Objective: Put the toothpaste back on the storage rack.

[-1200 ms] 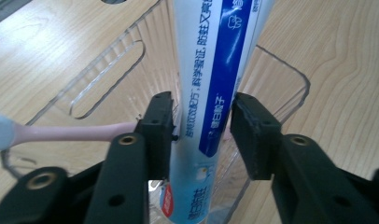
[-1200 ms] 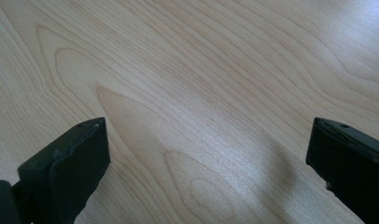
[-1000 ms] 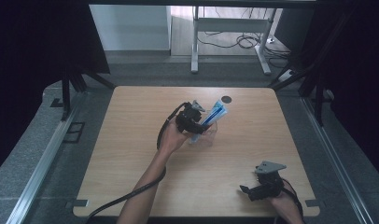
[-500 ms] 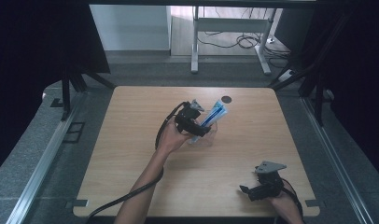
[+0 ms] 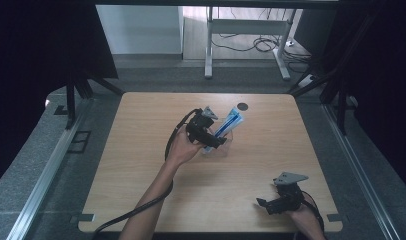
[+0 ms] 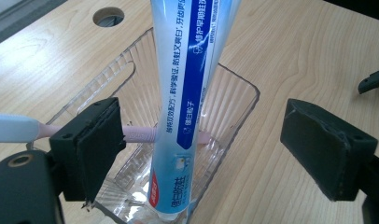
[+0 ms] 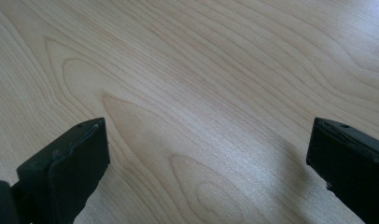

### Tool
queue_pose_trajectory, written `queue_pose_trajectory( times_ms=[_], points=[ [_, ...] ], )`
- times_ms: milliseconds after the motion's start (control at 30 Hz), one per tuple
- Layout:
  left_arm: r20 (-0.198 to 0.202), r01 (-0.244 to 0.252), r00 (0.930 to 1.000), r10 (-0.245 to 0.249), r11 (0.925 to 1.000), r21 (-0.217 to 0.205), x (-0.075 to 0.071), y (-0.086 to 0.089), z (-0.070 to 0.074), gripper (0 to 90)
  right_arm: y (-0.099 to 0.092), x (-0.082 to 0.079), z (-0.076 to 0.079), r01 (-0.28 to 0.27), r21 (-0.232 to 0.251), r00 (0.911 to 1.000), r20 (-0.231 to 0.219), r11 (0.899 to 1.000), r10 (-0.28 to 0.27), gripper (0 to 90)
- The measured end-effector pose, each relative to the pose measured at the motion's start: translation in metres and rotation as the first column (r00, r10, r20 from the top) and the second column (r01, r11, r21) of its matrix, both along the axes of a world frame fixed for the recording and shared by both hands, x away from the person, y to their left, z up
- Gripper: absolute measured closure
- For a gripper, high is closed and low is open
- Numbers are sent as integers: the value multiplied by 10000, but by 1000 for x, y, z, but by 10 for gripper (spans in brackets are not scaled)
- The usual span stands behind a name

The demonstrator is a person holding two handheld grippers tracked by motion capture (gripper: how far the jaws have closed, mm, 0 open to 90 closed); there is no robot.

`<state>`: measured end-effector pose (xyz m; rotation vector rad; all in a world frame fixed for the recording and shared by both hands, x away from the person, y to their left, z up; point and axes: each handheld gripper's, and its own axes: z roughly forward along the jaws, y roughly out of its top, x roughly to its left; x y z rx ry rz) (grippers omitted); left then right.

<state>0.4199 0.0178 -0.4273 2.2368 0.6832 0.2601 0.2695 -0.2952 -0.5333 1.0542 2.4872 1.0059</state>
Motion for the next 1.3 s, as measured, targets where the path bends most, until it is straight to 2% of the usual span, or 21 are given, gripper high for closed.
queue_pose_trajectory(
  times_ms=[200, 567, 1300],
  points=[
    [175, 148, 9997, -150, 9998, 96, -5, 2, 2, 130, 0, 0, 0, -8, -36, 10000, 3, 10000, 8, 0],
    [195, 160, 9997, -161, 9999, 54, -15, 12, 1, 130, 1, 0, 0, 22, -66, 10000, 15, 10000, -22, 0],
    [212, -151, 9997, 152, 9999, -23, -40, 51, -5, 130, 4, -2, 0, -16, -77, 10000, 73, 10000, 17, 0]
  ],
)
